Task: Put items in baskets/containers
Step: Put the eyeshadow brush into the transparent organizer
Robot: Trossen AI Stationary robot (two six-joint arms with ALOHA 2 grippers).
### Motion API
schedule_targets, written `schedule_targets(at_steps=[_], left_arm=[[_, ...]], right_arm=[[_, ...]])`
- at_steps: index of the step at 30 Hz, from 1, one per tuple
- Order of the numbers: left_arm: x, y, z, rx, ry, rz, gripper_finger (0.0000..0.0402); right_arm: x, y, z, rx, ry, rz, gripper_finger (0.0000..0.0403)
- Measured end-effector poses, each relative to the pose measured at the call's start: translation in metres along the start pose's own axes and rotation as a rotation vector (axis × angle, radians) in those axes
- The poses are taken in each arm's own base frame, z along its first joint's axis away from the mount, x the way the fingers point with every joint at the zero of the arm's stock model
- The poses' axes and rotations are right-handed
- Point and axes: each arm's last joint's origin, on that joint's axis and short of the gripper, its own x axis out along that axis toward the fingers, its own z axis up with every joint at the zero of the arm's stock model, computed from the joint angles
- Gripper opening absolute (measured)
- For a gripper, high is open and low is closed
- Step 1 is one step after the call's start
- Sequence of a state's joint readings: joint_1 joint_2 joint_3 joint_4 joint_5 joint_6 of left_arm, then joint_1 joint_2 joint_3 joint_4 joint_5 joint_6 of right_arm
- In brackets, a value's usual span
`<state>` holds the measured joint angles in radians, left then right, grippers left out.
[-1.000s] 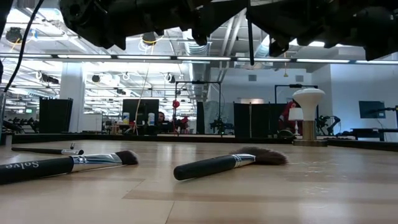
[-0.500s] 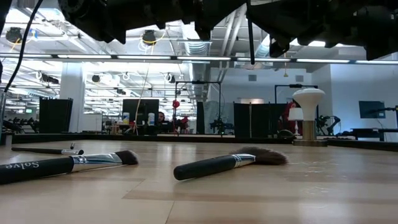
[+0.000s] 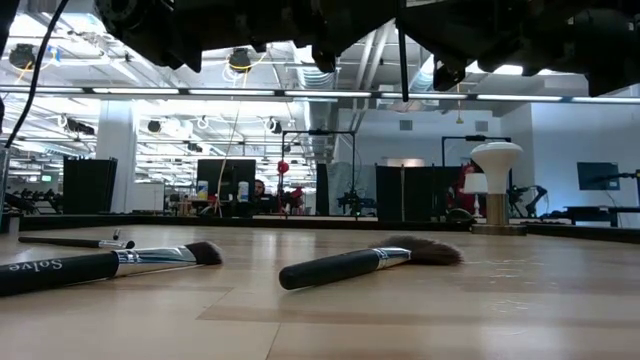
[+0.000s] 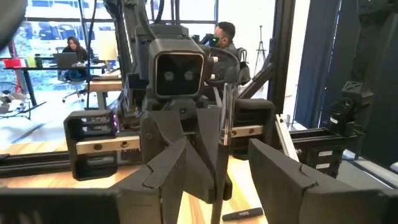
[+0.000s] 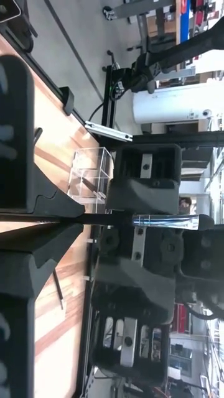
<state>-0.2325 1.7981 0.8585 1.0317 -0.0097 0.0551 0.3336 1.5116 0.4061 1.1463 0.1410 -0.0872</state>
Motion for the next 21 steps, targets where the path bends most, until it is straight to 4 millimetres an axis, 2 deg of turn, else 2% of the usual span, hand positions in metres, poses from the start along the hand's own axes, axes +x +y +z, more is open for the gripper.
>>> schedule_targets(at_steps=[15, 21], left_arm=[[0.0, -0.0007, 0.0007, -0.007, -0.007, -0.003, 0.0102], [0.0001, -0.0004, 0.001, -0.011, -0.009, -0.003, 0.009]], right_arm=[[0.0, 0.0, -0.0001, 0.001, 0.001, 0.0, 0.0008], [0.0, 0.0, -0.0001, 0.001, 0.001, 0.0, 0.0008]])
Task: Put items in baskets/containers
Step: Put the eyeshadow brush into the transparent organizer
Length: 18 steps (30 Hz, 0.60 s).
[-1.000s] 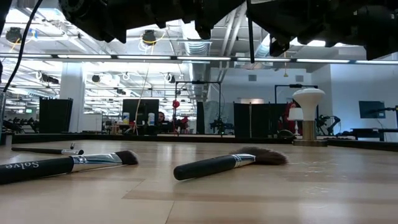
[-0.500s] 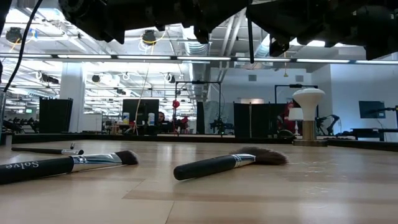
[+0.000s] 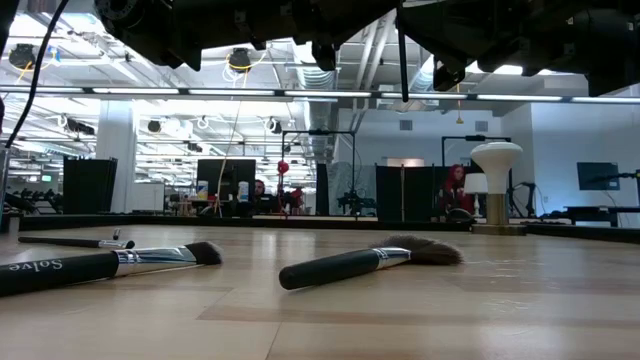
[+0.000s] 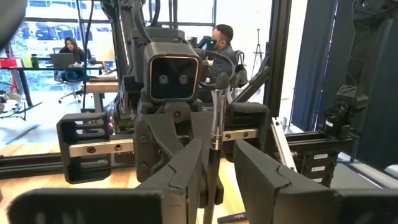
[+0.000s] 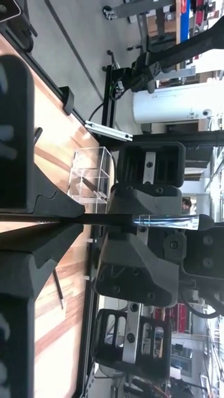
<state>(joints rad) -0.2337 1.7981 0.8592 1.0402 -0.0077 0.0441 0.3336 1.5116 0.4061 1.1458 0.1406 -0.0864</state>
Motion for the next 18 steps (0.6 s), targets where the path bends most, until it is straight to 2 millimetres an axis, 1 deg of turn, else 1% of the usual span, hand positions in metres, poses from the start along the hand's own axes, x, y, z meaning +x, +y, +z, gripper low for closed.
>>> schedule_targets(at_steps=[5, 7, 9, 13, 15, 18], left_arm=[[0.0034, 0.0002, 0.0052, -0.001, -0.019, 0.002, 0.0089], [0.0035, 0.0004, 0.0047, -0.001, -0.013, 0.01, 0.0081], [0.0036, 0.0007, 0.0037, -0.008, -0.002, 0.02, 0.0064], [0.0036, 0.001, 0.0024, -0.025, 0.012, 0.041, 0.0017], [0.0035, -0.0006, 0.0026, -0.03, 0.011, 0.038, 0.0016], [0.0035, -0.0021, 0.0024, -0.035, 0.014, 0.038, 0.0029]], right_arm=[[0.0003, -0.0021, -0.0006, -0.001, 0.005, -0.006, 0.0008], [0.0003, -0.0022, -0.001, -0.002, 0.009, -0.007, 0.0009], [0.0003, -0.0022, -0.001, -0.002, 0.01, -0.007, 0.001], [0.0003, -0.0022, -0.0012, -0.008, 0.011, -0.007, 0.0015], [0.0003, -0.0021, -0.0013, -0.017, 0.012, -0.004, 0.0017], [0.0003, -0.002, -0.0017, -0.023, 0.017, -0.001, 0.0017]])
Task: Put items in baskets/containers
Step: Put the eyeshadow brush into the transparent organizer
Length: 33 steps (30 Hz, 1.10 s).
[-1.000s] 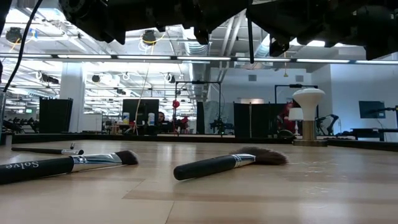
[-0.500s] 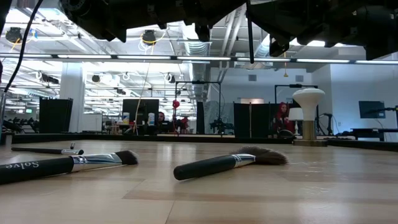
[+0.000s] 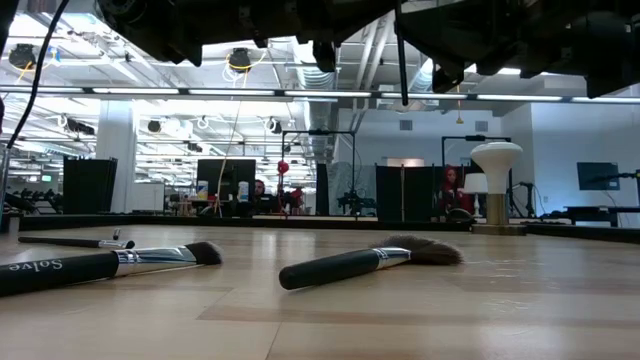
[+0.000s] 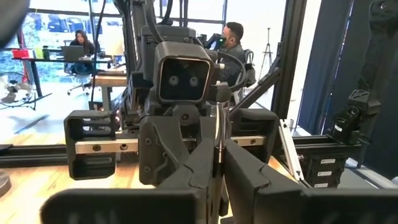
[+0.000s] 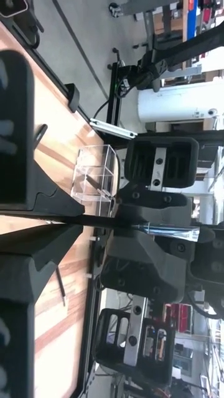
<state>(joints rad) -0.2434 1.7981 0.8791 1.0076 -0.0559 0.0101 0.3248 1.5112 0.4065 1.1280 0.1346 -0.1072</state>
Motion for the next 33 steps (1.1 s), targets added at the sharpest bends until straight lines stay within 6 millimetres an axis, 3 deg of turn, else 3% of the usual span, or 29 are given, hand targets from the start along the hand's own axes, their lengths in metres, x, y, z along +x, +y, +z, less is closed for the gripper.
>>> schedule_targets(at_steps=[7, 12, 17, 21, 26, 30, 33], left_arm=[[0.0, 0.0, -0.006, -0.037, 0.06, 0.044, 0.0014], [-0.002, -0.001, -0.008, -0.089, 0.118, 0.048, 0.0029], [-0.015, -0.018, 0.011, -0.081, 0.212, 0.054, 0.002], [-0.04, -0.04, 0.036, -0.083, 0.279, 0.082, 0.0019], [-0.085, -0.073, 0.057, -0.08, 0.24, 0.063, 0.0026], [-0.123, -0.091, 0.054, -0.084, 0.234, 0.013, 0.0018], [-0.152, -0.096, 0.049, -0.103, 0.222, 0.07, 0.0019]], right_arm=[[0.0, 0.0, -0.005, -0.032, 0.049, 0.0, 0.0023], [0.0, -0.003, -0.008, -0.012, 0.076, -0.008, 0.0051], [0.0, -0.005, -0.008, -0.038, 0.079, -0.014, 0.0082], [0.0, -0.004, -0.009, -0.058, 0.086, -0.012, 0.0094], [0.0, -0.004, -0.01, -0.065, 0.104, -0.009, 0.0097], [0.0, -0.007, -0.011, -0.073, 0.108, -0.015, 0.0097], [0.001, -0.011, -0.011, -0.072, 0.11, -0.032, 0.0097]])
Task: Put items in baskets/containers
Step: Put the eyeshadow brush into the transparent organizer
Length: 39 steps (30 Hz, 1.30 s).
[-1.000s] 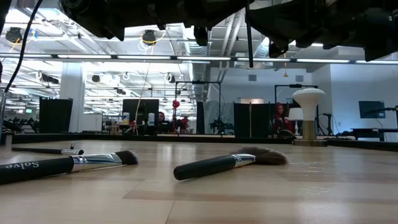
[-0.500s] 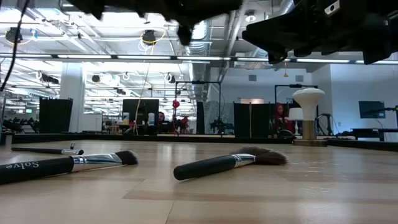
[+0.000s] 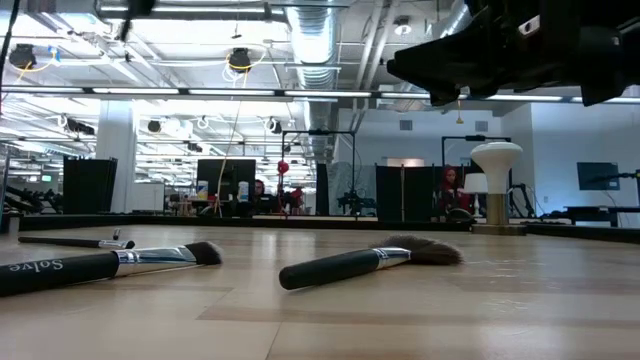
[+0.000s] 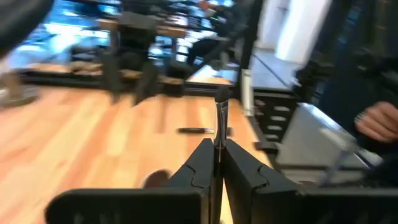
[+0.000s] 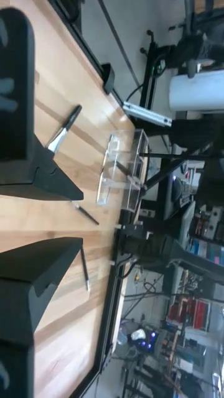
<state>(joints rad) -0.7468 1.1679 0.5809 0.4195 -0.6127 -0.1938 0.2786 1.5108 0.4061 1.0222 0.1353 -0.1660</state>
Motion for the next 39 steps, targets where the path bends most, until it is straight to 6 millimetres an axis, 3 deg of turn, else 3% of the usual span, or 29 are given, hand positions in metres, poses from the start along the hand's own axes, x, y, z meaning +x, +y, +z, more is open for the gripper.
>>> schedule_targets(at_steps=[3, 9, 21, 34, 39], left_arm=[[-0.023, 0.004, -0.012, -0.053, -0.018, 0.047, 0.0026], [-0.052, 0.006, -0.031, -0.105, -0.008, -0.042, 0.0021], [-0.078, -0.015, -0.04, -0.1, 0.027, -0.248, 0.002], [-0.11, -0.025, -0.052, -0.08, -0.015, -0.057, 0.0023], [-0.116, -0.027, -0.054, -0.095, -0.014, -0.061, 0.0023]], right_arm=[[0.0, -0.003, -0.001, 0.013, 0.011, -0.01, 0.0098], [0.001, -0.004, -0.004, 0.042, 0.036, -0.012, 0.0098], [0.0, -0.004, -0.006, 0.059, 0.052, -0.007, 0.0098], [0.0, -0.004, -0.006, 0.071, 0.052, -0.008, 0.0098], [0.0, -0.004, -0.006, 0.083, 0.052, -0.008, 0.0098]])
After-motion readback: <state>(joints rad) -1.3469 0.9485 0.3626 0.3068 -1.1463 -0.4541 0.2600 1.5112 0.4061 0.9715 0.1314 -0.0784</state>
